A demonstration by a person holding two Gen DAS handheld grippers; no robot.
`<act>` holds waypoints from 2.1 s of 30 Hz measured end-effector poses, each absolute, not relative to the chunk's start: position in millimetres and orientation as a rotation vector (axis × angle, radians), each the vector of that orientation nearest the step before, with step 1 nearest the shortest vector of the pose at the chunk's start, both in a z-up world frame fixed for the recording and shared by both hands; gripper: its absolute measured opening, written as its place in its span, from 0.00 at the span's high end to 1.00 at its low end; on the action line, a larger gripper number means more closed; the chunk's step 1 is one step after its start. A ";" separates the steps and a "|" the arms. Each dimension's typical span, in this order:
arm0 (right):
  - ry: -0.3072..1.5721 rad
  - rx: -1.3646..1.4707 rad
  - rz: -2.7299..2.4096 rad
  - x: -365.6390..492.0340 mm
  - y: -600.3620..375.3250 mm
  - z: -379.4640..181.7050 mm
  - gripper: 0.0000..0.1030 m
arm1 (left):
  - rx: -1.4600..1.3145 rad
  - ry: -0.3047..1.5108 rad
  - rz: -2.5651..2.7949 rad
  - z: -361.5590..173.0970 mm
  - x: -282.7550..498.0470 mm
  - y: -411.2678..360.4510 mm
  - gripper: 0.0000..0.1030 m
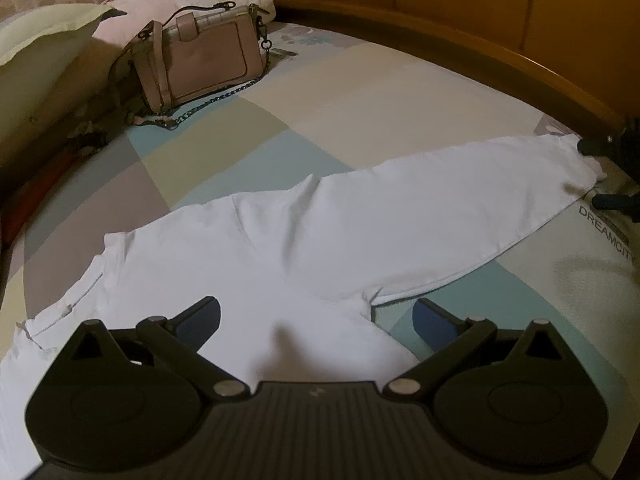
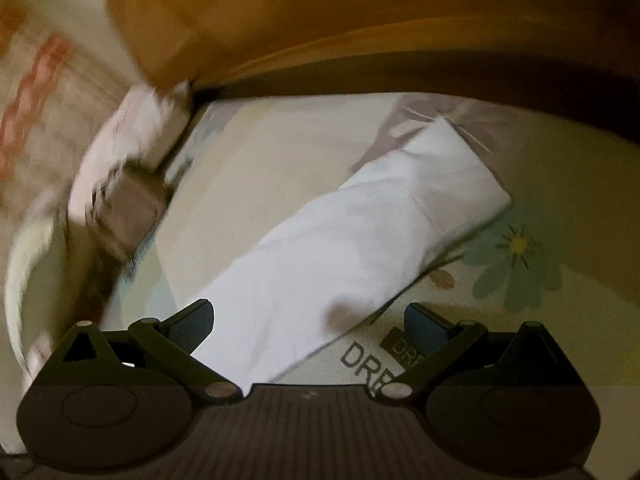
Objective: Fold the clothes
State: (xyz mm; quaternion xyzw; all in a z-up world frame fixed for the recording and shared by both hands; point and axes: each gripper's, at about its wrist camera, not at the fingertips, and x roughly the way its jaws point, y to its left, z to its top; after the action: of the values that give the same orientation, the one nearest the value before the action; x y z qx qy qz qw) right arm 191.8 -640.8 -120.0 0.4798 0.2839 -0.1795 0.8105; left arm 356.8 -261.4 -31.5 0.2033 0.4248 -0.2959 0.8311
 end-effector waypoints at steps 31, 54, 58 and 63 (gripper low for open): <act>0.511 0.602 -0.504 244.9 -625.4 -135.7 0.00 | 0.320 0.929 -0.615 -38.5 369.9 -260.1 0.01; 0.486 0.613 -0.561 258.3 -572.5 -126.6 0.00 | 0.301 0.934 -0.579 -45.5 371.6 -275.1 0.01; 0.464 0.653 -0.558 267.3 -583.7 -126.0 0.00 | 0.302 0.934 -0.579 -43.3 369.4 -270.0 0.01; 0.455 0.961 -0.536 247.8 -587.0 -123.0 0.00 | 0.289 0.929 -0.556 -43.0 373.4 -263.8 0.01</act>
State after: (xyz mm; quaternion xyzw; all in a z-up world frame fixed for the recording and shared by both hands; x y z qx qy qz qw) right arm 247.8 -587.0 -123.0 0.4526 0.2141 -0.2526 0.8280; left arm 373.4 -263.8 -43.0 0.1372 0.4406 -0.2639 0.8470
